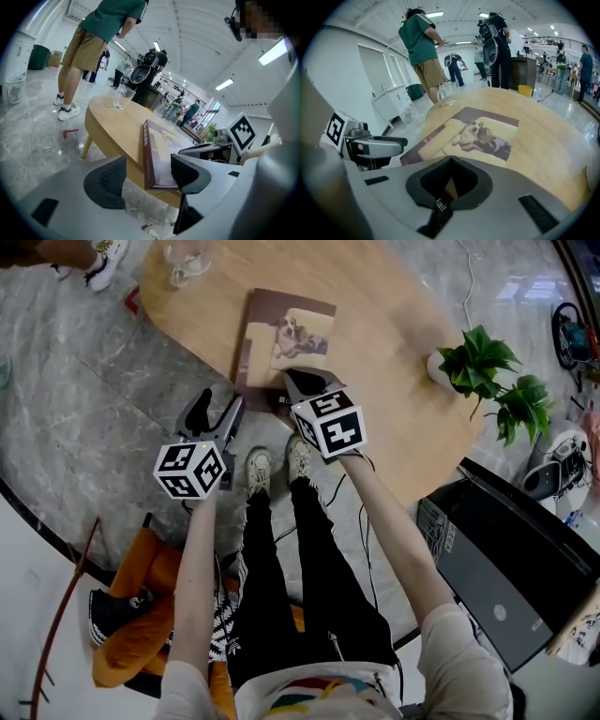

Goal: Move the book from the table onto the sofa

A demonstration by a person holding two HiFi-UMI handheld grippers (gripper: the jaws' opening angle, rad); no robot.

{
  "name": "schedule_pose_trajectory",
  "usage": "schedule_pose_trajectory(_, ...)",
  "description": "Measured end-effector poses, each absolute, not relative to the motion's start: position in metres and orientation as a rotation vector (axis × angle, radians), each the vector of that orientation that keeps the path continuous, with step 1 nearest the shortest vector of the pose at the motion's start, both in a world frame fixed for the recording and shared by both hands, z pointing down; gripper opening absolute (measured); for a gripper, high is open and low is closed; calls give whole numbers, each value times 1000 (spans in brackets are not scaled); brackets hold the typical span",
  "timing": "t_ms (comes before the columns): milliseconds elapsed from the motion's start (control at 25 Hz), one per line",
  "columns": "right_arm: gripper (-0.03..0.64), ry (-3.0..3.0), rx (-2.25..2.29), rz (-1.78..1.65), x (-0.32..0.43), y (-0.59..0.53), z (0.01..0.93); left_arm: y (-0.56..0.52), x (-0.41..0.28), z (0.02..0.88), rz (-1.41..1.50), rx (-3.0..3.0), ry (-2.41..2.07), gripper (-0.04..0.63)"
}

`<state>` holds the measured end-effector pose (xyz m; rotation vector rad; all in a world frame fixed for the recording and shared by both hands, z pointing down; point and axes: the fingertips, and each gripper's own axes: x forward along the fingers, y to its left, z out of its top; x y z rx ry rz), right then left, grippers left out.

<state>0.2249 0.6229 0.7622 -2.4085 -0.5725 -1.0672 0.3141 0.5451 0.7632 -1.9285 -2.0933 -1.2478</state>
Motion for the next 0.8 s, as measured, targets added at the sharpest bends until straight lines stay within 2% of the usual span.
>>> schedule_pose_trajectory(400, 11, -460, -2427, -1078, 214, 593, 763, 545, 292, 781, -1388, -1820, -2112, 281)
schedule_pose_trajectory(800, 11, -426, -2438, -1060, 212, 590, 764, 543, 268, 801, -1715, -1689, -2165, 281)
